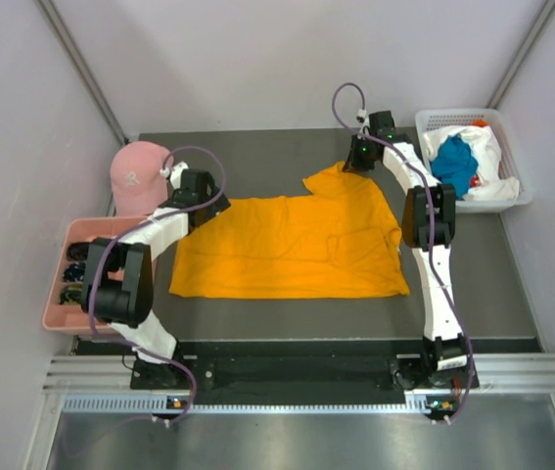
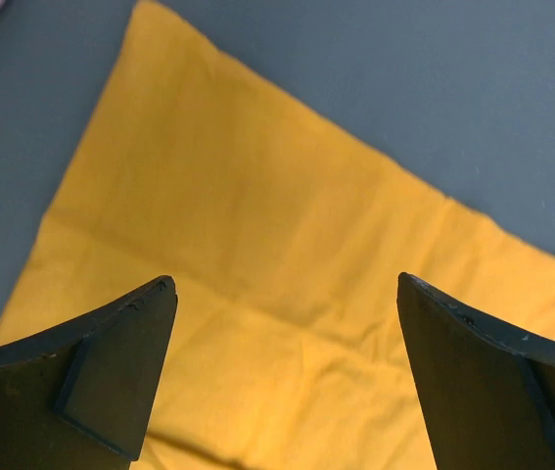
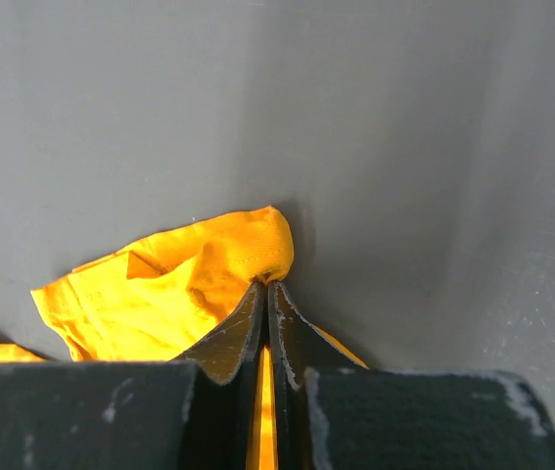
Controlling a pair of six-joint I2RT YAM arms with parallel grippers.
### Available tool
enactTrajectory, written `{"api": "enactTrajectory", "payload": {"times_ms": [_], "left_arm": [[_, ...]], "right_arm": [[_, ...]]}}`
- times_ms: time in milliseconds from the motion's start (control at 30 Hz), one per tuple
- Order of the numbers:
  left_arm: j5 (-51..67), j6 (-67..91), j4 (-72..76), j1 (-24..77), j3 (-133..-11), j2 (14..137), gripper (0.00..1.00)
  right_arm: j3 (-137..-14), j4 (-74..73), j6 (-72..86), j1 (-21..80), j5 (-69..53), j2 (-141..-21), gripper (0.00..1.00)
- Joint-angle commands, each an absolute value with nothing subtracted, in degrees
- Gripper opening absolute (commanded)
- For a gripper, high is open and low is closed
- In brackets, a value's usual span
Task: Fold and stack the t-shirts
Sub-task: Grap the side of the flattened tshirt furthest away from the robot with both arms
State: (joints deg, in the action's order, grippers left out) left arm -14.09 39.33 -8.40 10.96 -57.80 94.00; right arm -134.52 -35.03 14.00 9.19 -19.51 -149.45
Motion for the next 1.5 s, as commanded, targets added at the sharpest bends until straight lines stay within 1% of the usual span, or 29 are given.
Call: {"api": "enactTrajectory", "payload": {"times_ms": [0,200,400,600,867,933,967,1033,1100,1400,1433,1467], "left_arm": [[-16.17,36.39,-8.26,7.92,-63.98,97.55,0.99],[-14.94,33.15,-4.40,4.57,-67.40,101.51,0.99],[-16.96,29.09,-6.68,3.08,-74.08,107.92,0.99],[-16.00,27.16,-7.21,1.23,-76.72,111.97,0.99],[-15.82,26.89,-7.21,0.44,-77.43,113.20,0.99],[-15.91,26.98,-6.68,0.44,-77.61,113.82,0.95],[-15.91,27.07,-6.51,0.44,-77.69,114.08,0.90],[-15.73,27.24,-6.68,0.44,-78.66,115.13,0.86],[-16.08,27.33,-7.29,0.44,-80.06,116.27,0.79],[-18.37,27.07,-7.21,0.44,-81.65,118.03,0.72],[-18.37,27.07,-7.21,0.44,-81.74,118.21,0.69],[-18.37,27.24,-7.29,0.00,-81.74,118.30,0.68]], "right_arm": [[-133.68,-33.66,13.27,9.14,-20.04,-148.27,0.00],[-133.68,-33.66,13.10,9.14,-20.48,-148.27,0.00],[-133.51,-33.66,13.09,9.14,-20.48,-148.36,0.00],[-133.33,-33.22,13.10,9.05,-20.57,-148.18,0.00],[-132.80,-32.96,13.18,9.14,-20.65,-147.92,0.00],[-132.63,-32.87,13.10,9.14,-20.65,-147.83,0.00],[-132.54,-32.87,13.10,9.14,-20.74,-147.75,0.00],[-132.19,-32.61,13.10,9.14,-20.65,-147.48,0.00],[-132.01,-32.52,13.10,9.14,-20.74,-147.39,0.00],[-131.57,-32.34,13.01,9.14,-20.92,-147.22,0.00],[-131.57,-32.26,13.01,9.14,-20.92,-147.13,0.00],[-131.49,-32.26,13.01,9.14,-20.92,-147.13,0.00]]}}
